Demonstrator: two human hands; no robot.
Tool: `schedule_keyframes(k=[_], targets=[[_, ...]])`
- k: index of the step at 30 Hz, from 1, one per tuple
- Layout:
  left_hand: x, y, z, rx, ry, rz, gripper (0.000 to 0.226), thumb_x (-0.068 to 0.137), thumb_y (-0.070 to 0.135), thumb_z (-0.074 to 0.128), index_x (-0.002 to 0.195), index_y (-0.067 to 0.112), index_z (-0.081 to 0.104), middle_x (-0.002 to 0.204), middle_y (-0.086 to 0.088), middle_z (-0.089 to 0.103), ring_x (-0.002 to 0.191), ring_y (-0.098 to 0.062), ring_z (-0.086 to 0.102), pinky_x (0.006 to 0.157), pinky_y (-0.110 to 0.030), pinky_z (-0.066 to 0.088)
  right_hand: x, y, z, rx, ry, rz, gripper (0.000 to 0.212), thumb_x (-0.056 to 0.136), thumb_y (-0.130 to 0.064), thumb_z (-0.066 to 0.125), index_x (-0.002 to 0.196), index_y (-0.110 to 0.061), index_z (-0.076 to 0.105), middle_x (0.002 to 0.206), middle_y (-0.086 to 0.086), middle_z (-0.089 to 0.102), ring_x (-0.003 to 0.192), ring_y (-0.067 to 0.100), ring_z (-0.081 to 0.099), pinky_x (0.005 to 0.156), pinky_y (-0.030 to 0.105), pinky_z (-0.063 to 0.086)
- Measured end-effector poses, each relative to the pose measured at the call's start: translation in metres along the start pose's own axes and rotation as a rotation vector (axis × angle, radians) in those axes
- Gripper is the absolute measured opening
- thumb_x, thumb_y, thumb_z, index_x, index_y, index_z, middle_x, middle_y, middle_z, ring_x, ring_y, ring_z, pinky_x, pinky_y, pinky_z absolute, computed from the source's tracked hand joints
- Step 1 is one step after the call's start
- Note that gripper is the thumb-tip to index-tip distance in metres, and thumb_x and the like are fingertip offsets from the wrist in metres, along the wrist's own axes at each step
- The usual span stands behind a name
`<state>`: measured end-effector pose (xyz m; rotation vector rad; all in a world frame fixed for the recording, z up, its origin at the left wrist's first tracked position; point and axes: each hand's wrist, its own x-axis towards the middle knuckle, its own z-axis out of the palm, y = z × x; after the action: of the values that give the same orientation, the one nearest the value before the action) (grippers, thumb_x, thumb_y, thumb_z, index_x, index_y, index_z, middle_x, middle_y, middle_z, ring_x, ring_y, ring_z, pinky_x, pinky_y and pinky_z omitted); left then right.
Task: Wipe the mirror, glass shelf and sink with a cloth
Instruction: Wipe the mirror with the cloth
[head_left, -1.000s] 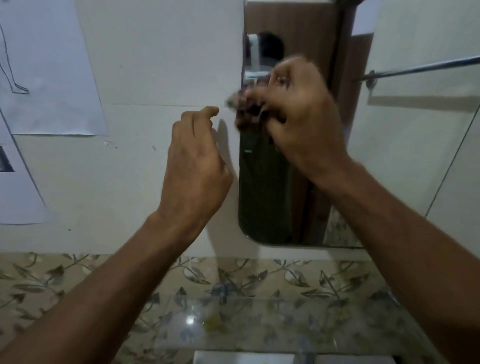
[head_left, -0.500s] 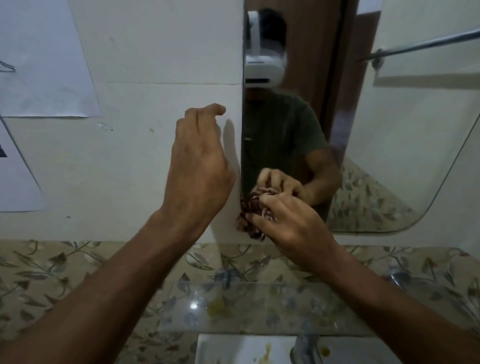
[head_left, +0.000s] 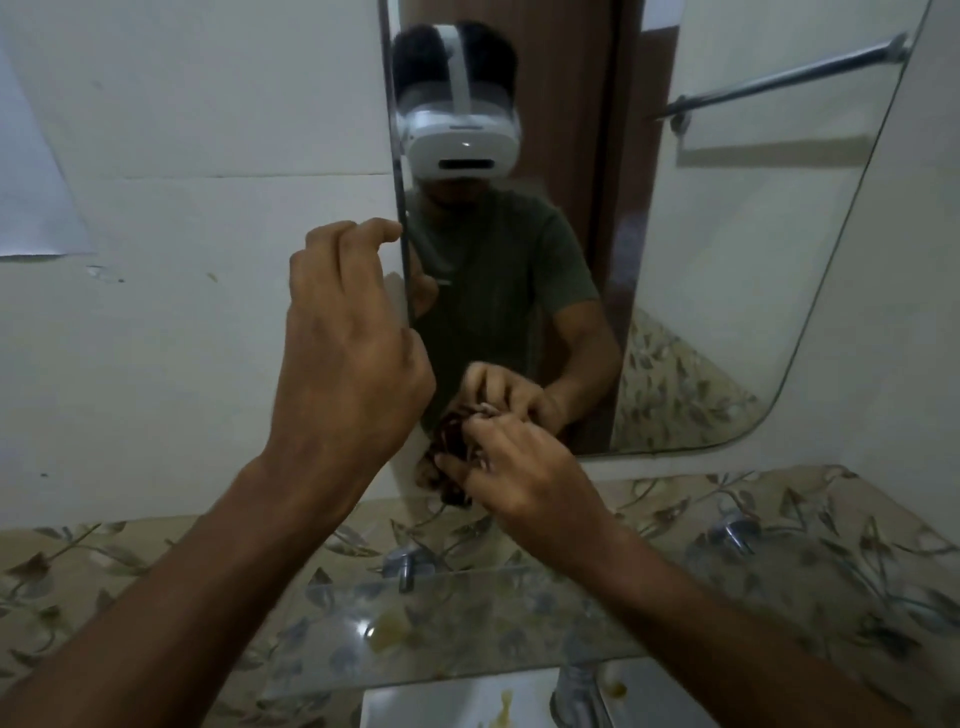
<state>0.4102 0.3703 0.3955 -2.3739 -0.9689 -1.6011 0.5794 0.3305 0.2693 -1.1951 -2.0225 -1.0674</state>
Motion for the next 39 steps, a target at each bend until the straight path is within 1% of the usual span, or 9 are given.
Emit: schedule_keyframes(k=[4, 7, 10, 13, 17, 25, 29, 33, 39], targets=[[-0.009, 0.004, 0.007, 0.028, -0.026, 0.049, 0.056, 0.081, 0.0, 0.061, 0.134, 0.007, 0.043, 0.131, -0.017, 0.041, 0.113, -0.012, 0.035, 0.085, -0.011, 0.033, -0.022, -0.002, -0.001, 0.002, 0.002, 0.076, 0.021, 0.103, -0.017, 0.055, 0.117, -0.014, 0.071, 0.117, 0.016, 0.062, 0.102, 0.028, 0.058, 0.075, 0.039, 0.05], [-0.016, 0.012, 0.014, -0.048, -0.059, 0.116, 0.052, 0.076, -0.002, 0.061, 0.126, 0.006, 0.048, 0.125, -0.019, 0.043, 0.11, 0.007, 0.025, 0.092, 0.004, 0.026, -0.003, 0.011, -0.015, -0.008, 0.15, 0.213, 0.02, 0.101, -0.013, 0.059, 0.115, -0.014, 0.073, 0.117, 0.02, 0.065, 0.099, 0.034, 0.063, 0.078, 0.046, 0.052], [-0.023, 0.019, 0.023, -0.053, -0.173, 0.166, 0.045, 0.08, 0.009, 0.059, 0.124, 0.011, 0.052, 0.123, -0.01, 0.044, 0.111, -0.002, 0.03, 0.089, -0.009, 0.034, 0.014, 0.029, -0.027, -0.017, 0.306, 0.369, 0.024, 0.102, -0.015, 0.053, 0.114, -0.014, 0.074, 0.116, 0.021, 0.065, 0.1, 0.033, 0.06, 0.08, 0.045, 0.053], [-0.031, 0.025, 0.034, -0.038, -0.248, 0.159, 0.044, 0.081, 0.013, 0.064, 0.123, 0.015, 0.053, 0.12, -0.004, 0.045, 0.107, -0.01, 0.037, 0.084, -0.023, 0.034, 0.007, 0.02, -0.019, 0.021, 0.264, 0.392, 0.023, 0.102, -0.019, 0.056, 0.115, -0.008, 0.072, 0.117, 0.022, 0.064, 0.101, 0.032, 0.06, 0.08, 0.042, 0.054], [-0.048, 0.033, 0.051, -0.055, -0.325, 0.145, 0.045, 0.081, 0.013, 0.066, 0.123, 0.016, 0.053, 0.119, -0.003, 0.047, 0.105, -0.006, 0.035, 0.084, -0.025, 0.035, -0.023, 0.009, -0.009, 0.054, 0.194, 0.408, 0.023, 0.1, -0.017, 0.062, 0.119, -0.007, 0.071, 0.118, 0.022, 0.065, 0.098, 0.033, 0.062, 0.077, 0.043, 0.054], [-0.061, 0.051, 0.084, -0.011, -0.473, 0.242, 0.047, 0.082, 0.017, 0.064, 0.127, 0.015, 0.052, 0.122, -0.004, 0.047, 0.107, -0.016, 0.041, 0.084, -0.027, 0.037, -0.064, 0.028, -0.022, -0.018, 0.465, 0.894, 0.032, 0.088, -0.004, 0.067, 0.12, -0.011, 0.07, 0.116, 0.018, 0.058, 0.102, 0.028, 0.059, 0.081, 0.038, 0.055], [-0.054, 0.059, 0.094, -0.033, -0.469, 0.239, 0.048, 0.082, 0.014, 0.065, 0.128, 0.011, 0.053, 0.124, -0.008, 0.048, 0.111, -0.019, 0.042, 0.091, -0.028, 0.033, -0.063, 0.009, -0.005, 0.042, 0.398, 0.855, 0.028, 0.096, -0.008, 0.059, 0.122, -0.011, 0.068, 0.119, 0.015, 0.058, 0.104, 0.028, 0.061, 0.083, 0.038, 0.055], [-0.051, 0.062, 0.095, -0.045, -0.454, 0.265, 0.045, 0.08, 0.011, 0.064, 0.124, 0.012, 0.054, 0.12, -0.005, 0.047, 0.108, -0.017, 0.041, 0.088, -0.029, 0.034, -0.089, 0.043, -0.023, -0.032, 0.524, 1.044, 0.036, 0.086, -0.002, 0.059, 0.119, -0.011, 0.069, 0.117, 0.012, 0.056, 0.105, 0.025, 0.058, 0.09, 0.013, 0.043], [-0.051, 0.06, 0.099, -0.042, -0.456, 0.245, 0.051, 0.077, 0.004, 0.066, 0.126, 0.01, 0.054, 0.12, -0.007, 0.049, 0.109, -0.019, 0.043, 0.09, -0.028, 0.034, -0.1, 0.062, -0.027, -0.025, 0.705, 1.236, 0.027, 0.089, -0.004, 0.072, 0.115, -0.001, 0.068, 0.113, 0.014, 0.057, 0.102, 0.02, 0.06, 0.089, 0.008, 0.045]])
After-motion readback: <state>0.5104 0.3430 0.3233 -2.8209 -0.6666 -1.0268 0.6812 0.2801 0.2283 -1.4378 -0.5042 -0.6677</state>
